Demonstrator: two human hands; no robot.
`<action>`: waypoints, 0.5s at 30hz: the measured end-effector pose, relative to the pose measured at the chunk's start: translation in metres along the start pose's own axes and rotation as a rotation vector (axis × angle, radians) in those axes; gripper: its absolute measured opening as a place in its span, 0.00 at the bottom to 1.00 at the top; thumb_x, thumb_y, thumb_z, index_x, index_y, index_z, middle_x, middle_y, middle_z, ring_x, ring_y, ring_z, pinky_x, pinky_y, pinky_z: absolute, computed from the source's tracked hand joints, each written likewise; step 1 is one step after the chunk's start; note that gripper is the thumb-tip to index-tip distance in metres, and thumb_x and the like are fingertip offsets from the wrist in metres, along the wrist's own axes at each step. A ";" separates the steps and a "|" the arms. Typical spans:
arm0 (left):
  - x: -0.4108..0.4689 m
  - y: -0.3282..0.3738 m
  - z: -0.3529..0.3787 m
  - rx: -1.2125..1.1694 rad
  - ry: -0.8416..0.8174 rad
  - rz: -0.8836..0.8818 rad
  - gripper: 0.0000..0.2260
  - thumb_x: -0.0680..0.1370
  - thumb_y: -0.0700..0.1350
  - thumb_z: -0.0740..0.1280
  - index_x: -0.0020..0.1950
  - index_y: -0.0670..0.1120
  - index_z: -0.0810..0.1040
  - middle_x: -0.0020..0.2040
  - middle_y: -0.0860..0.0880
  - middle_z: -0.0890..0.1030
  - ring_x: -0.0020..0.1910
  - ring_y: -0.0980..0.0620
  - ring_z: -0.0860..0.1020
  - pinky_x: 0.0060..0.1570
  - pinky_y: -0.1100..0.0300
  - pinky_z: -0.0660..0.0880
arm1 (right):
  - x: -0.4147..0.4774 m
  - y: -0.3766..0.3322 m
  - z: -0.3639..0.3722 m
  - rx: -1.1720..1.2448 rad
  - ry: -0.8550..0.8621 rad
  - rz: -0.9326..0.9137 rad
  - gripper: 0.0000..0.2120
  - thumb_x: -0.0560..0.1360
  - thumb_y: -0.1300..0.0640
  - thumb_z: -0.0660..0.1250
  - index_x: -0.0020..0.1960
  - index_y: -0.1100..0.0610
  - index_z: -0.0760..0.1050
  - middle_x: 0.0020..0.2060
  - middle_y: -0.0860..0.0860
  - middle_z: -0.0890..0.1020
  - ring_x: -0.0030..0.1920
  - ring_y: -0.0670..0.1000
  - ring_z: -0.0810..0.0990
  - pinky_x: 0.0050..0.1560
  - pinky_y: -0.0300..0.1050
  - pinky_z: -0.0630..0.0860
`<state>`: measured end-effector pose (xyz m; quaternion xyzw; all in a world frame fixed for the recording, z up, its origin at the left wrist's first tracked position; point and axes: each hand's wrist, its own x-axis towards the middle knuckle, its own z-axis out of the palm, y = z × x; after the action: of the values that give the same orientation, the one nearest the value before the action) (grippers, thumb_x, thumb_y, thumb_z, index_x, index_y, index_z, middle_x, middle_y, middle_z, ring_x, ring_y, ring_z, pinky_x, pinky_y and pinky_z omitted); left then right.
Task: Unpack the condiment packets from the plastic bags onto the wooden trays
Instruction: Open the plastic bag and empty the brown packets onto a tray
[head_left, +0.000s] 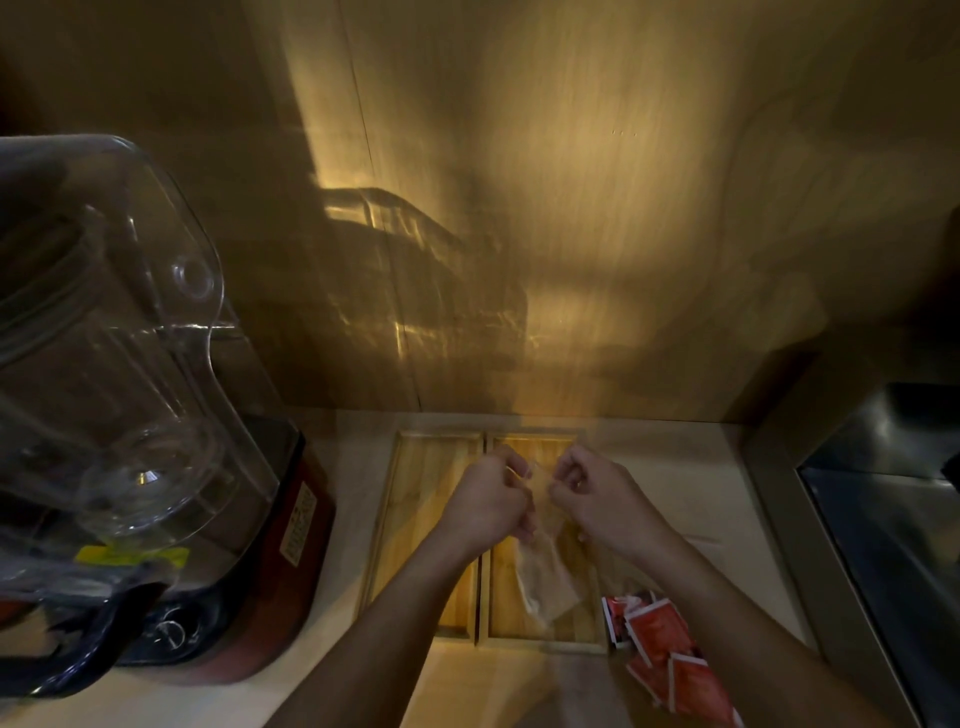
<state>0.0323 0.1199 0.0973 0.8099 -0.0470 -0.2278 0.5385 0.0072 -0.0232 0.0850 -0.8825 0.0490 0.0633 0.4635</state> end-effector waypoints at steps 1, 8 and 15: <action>-0.001 0.001 0.002 0.045 -0.012 0.020 0.07 0.76 0.33 0.59 0.51 0.41 0.72 0.33 0.44 0.78 0.27 0.51 0.76 0.30 0.58 0.77 | 0.001 -0.002 0.002 -0.081 0.007 -0.047 0.08 0.74 0.55 0.65 0.37 0.48 0.69 0.33 0.48 0.74 0.33 0.47 0.73 0.32 0.42 0.70; 0.004 -0.008 0.004 0.563 0.298 0.206 0.06 0.77 0.46 0.63 0.48 0.46 0.76 0.42 0.45 0.81 0.42 0.46 0.80 0.43 0.49 0.79 | 0.002 -0.007 0.000 -0.427 0.107 -0.150 0.09 0.77 0.51 0.61 0.39 0.52 0.73 0.33 0.49 0.77 0.36 0.49 0.75 0.33 0.42 0.64; -0.008 -0.008 0.009 0.273 0.105 -0.137 0.11 0.71 0.50 0.64 0.39 0.42 0.78 0.33 0.47 0.78 0.35 0.48 0.77 0.37 0.56 0.72 | -0.001 -0.007 0.003 -0.350 0.220 -0.141 0.10 0.76 0.52 0.62 0.40 0.56 0.75 0.31 0.51 0.75 0.35 0.51 0.73 0.36 0.42 0.65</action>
<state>0.0202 0.1176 0.0901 0.8875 0.0061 -0.2132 0.4085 0.0067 -0.0170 0.0893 -0.9523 0.0259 -0.0585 0.2985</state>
